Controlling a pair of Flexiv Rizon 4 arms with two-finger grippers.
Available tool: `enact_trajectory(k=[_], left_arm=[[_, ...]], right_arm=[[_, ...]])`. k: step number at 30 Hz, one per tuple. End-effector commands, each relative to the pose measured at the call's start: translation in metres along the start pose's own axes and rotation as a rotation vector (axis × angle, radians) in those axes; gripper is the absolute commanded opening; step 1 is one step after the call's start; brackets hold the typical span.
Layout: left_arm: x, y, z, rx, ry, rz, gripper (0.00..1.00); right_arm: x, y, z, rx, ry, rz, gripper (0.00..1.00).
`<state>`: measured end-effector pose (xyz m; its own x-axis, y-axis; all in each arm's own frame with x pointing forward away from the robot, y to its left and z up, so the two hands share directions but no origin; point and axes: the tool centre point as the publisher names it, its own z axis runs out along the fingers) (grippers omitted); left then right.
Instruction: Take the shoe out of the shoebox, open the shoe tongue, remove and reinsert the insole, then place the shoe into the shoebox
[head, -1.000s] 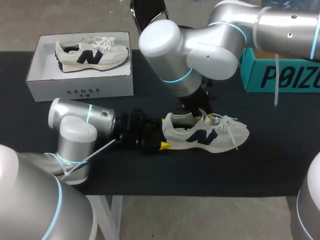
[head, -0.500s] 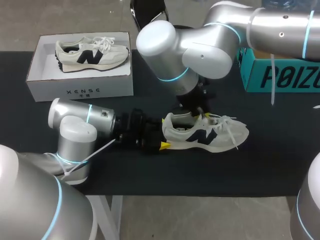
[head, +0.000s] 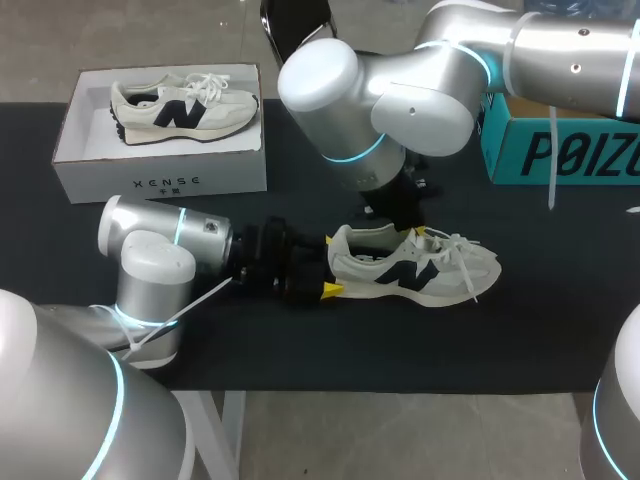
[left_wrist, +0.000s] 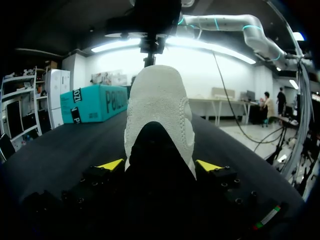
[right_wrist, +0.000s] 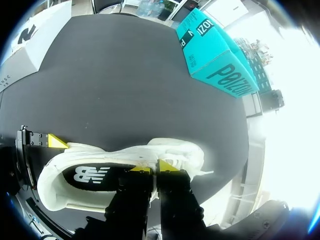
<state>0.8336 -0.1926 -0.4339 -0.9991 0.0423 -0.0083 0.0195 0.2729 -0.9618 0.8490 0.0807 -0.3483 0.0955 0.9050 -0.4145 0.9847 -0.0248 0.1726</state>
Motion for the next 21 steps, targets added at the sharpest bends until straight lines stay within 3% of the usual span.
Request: enact_trajectory(k=[1,21], left_arm=[[0.0,0.006,-0.001,-0.002,-0.002,-0.001,0.0],[0.0,0.006,-0.001,-0.002,-0.002,-0.001,0.0]], right_arm=[[-0.023,-0.002,-0.002,-0.006,0.014,0.009,0.0],[-0.037,0.009,-0.01,-0.022,0.02,0.022,0.0]])
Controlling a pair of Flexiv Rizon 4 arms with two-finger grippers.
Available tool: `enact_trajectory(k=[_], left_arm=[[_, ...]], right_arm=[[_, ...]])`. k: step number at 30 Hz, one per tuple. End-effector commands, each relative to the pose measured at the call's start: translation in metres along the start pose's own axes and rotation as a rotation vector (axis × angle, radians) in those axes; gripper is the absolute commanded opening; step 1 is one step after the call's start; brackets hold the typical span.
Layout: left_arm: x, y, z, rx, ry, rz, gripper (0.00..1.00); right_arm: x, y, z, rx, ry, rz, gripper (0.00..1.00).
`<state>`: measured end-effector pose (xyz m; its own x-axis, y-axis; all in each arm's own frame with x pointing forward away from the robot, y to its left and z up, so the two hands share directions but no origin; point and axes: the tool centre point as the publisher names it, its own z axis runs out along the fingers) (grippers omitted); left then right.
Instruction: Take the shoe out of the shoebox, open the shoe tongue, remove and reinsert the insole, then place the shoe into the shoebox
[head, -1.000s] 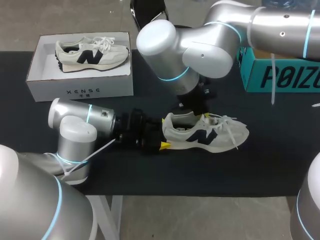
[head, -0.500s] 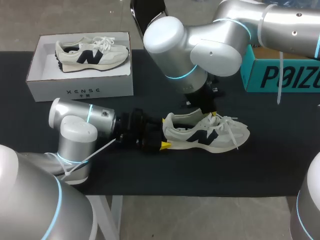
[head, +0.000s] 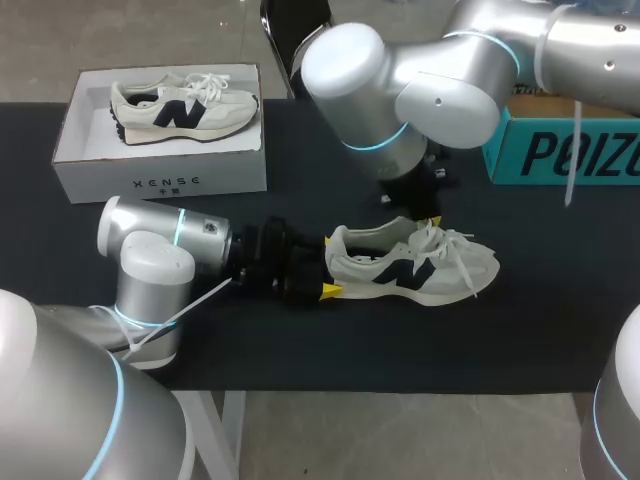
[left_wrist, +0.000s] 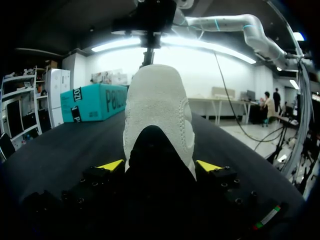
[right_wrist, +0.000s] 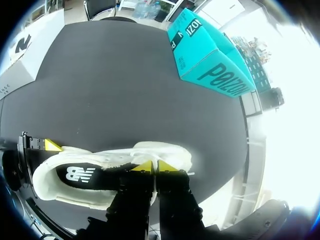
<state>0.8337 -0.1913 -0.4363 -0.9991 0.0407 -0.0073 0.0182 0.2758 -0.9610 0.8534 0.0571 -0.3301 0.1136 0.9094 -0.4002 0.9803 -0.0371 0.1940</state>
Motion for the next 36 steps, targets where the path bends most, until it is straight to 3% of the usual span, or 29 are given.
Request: enact_trajectory(k=[1,7,16,17,18,20,22,24,34,36], left_arm=[[0.0,0.003,-0.001,0.001,-0.001,0.0,0.0],[0.0,0.003,-0.001,0.001,-0.001,0.0,0.0],[0.0,0.003,-0.001,0.001,-0.001,0.0,0.0],[0.0,0.003,-0.001,0.001,-0.001,0.0,0.0],[0.0,0.003,-0.001,0.001,-0.001,0.0,0.0],[0.0,0.003,-0.001,0.001,-0.001,0.0,0.0],[0.0,0.003,-0.001,0.001,-0.001,0.0,0.0],[0.0,0.003,-0.001,0.001,-0.001,0.0,0.0],[0.0,0.003,-0.001,0.001,-0.001,0.0,0.0],[0.0,0.003,-0.001,0.001,-0.001,0.0,0.0]], right_arm=[[-0.009,0.002,-0.005,-0.008,0.008,0.002,0.0],[-0.022,0.004,-0.005,-0.007,0.032,0.036,0.0],[-0.038,0.001,0.002,0.003,0.166,0.116,0.0],[-0.038,0.001,-0.001,0.002,0.164,0.117,0.07],[-0.036,0.002,-0.003,-0.004,0.169,0.112,0.22],[-0.032,0.002,-0.01,-0.016,0.166,0.103,0.43],[-0.03,0.002,-0.013,-0.027,0.154,0.09,0.6],[-0.027,0.001,-0.016,-0.032,0.151,0.085,0.69],[-0.018,-0.002,-0.035,-0.072,0.148,0.058,0.74],[-0.018,-0.002,-0.039,-0.079,0.15,0.055,0.81]])
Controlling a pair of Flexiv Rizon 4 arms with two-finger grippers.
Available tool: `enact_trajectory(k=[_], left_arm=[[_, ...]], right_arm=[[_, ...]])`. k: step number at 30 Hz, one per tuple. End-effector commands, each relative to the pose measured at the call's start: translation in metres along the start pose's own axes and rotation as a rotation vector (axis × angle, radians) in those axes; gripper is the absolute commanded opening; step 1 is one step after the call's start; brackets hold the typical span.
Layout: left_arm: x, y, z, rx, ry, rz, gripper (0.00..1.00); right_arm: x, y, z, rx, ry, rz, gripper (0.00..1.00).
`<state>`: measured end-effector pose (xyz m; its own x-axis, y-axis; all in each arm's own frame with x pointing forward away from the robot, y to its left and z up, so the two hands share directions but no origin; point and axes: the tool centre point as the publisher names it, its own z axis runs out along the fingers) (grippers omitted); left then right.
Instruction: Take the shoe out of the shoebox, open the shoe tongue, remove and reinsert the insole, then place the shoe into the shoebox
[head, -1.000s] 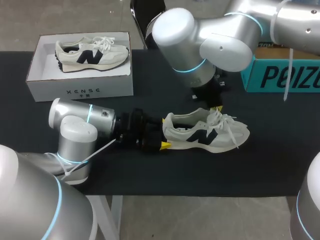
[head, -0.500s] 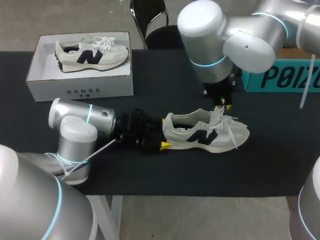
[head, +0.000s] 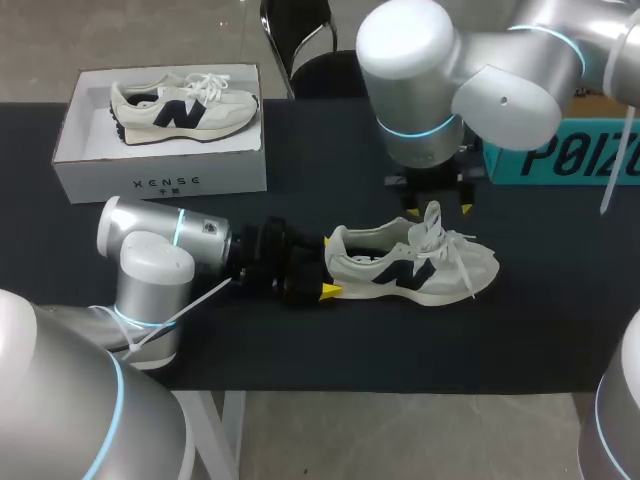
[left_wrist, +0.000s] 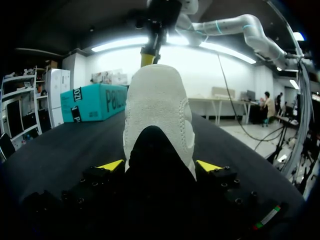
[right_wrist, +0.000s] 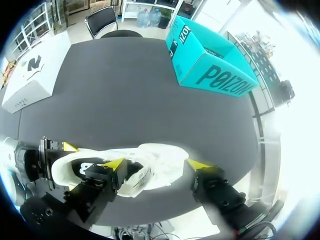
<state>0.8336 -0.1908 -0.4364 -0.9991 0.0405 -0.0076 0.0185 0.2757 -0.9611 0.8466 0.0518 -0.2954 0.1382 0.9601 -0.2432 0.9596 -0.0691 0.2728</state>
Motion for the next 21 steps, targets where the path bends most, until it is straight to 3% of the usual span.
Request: enact_trajectory(k=[1,7,11,16,18,21], left_arm=[[0.0,0.003,0.0,0.0,0.0,0.0,0.0],[0.0,0.003,0.0,0.0,0.0,0.0,0.0],[0.0,0.003,0.0,0.0,0.0,0.0,0.0],[0.0,0.003,0.0,0.0,0.0,0.0,0.0],[0.0,0.003,0.0,0.0,0.0,0.0,0.0],[0.0,0.003,0.0,0.0,0.0,0.0,0.0]], right_arm=[[0.003,-0.002,-0.011,-0.017,-0.003,-0.005,0.82],[0.006,0.002,-0.051,-0.082,0.051,-0.105,1.0],[0.025,0.003,-0.073,-0.045,0.226,-0.539,1.0],[0.049,-0.024,-0.093,0.074,0.326,-1.109,1.0],[0.049,-0.033,-0.095,0.137,0.343,-1.191,1.0],[0.049,-0.033,-0.095,0.137,0.343,-1.191,1.0]])
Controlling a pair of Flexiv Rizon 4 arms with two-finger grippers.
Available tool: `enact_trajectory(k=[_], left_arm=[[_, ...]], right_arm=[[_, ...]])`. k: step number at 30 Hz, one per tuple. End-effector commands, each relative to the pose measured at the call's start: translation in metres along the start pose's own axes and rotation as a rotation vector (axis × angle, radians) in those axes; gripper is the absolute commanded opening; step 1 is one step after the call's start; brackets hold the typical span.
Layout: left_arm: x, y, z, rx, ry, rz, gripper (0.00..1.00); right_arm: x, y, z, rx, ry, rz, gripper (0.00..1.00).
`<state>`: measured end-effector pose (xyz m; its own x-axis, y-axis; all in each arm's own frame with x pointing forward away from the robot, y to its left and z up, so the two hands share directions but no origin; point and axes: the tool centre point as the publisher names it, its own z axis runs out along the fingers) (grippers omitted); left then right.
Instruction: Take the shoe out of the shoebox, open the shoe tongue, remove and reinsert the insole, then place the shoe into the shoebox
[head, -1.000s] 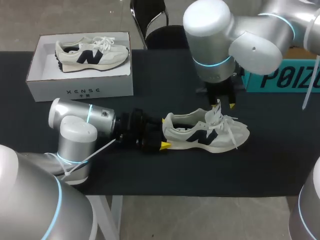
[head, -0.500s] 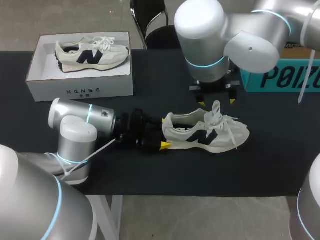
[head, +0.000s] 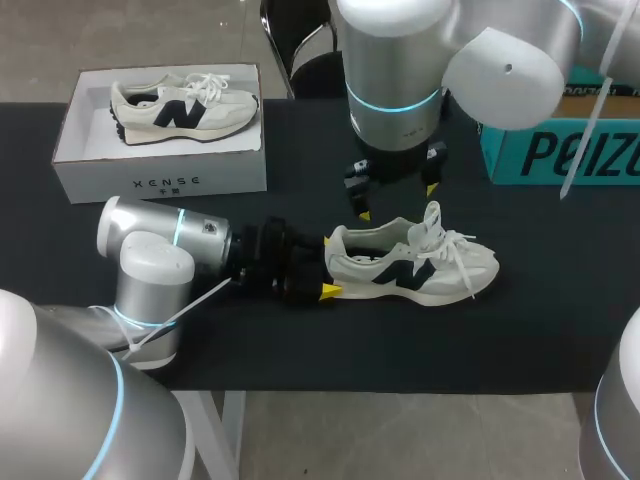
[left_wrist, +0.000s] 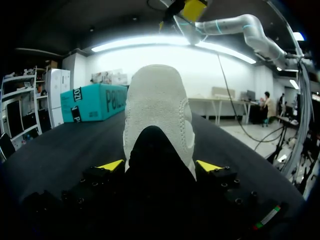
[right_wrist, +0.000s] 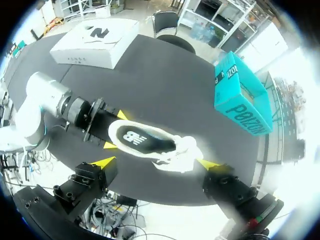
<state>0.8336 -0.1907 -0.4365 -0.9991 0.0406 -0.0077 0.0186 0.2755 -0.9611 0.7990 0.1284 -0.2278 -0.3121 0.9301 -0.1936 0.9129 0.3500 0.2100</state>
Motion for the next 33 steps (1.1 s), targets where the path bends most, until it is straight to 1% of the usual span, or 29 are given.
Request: enact_trajectory(k=[1,14,16,17,18,20,22,24,25,26,28,30,31,32,33], left_arm=[[0.0,0.003,0.0,0.0,0.0,0.0,0.0],[0.0,0.003,0.0,0.0,0.0,0.0,0.0],[0.0,0.003,0.0,0.0,0.0,0.0,0.0],[0.0,0.003,0.0,0.0,0.0,0.0,0.0],[0.0,0.003,0.0,0.0,0.0,0.0,0.0],[0.0,0.003,0.0,0.0,0.0,0.0,0.0],[0.0,0.003,0.0,0.0,0.0,0.0,0.0],[0.0,0.003,0.0,0.0,0.0,0.0,0.0],[0.0,0.003,0.0,0.0,0.0,0.0,0.0],[0.0,0.003,0.0,0.0,0.0,0.0,0.0],[0.0,0.003,0.0,0.0,0.0,0.0,0.0],[0.0,0.003,0.0,0.0,0.0,0.0,0.0],[0.0,0.003,0.0,0.0,0.0,0.0,0.0],[0.0,0.003,0.0,0.0,0.0,0.0,0.0],[0.0,0.003,0.0,0.0,0.0,0.0,0.0]], right_arm=[[-0.001,-0.001,0.0,0.178,0.235,-0.745,1.0],[-0.001,-0.001,0.0,0.178,0.235,-0.745,1.0],[0.008,-0.003,0.002,0.146,0.243,-0.908,1.0],[0.01,-0.004,0.002,0.117,0.244,-0.967,1.0],[0.013,-0.007,0.003,0.105,0.255,-1.027,1.0],[0.015,-0.011,0.005,0.078,0.274,-1.109,1.0],[0.018,-0.016,0.007,0.061,0.278,-1.156,1.0],[0.021,-0.02,0.004,0.086,0.235,-1.139,1.0],[0.022,-0.021,0.002,0.054,0.243,-1.13,1.0],[0.024,-0.023,-0.001,0.038,0.207,-1.111,1.0],[0.026,-0.024,-0.003,0.05,0.187,-1.067,1.0],[0.028,-0.022,0.0,0.131,0.151,-1.0,1.0],[0.029,-0.021,0.002,0.151,0.137,-0.974,1.0],[0.027,-0.02,0.003,0.147,0.137,-0.923,1.0],[0.025,-0.019,0.004,0.18,0.131,-0.882,1.0]])
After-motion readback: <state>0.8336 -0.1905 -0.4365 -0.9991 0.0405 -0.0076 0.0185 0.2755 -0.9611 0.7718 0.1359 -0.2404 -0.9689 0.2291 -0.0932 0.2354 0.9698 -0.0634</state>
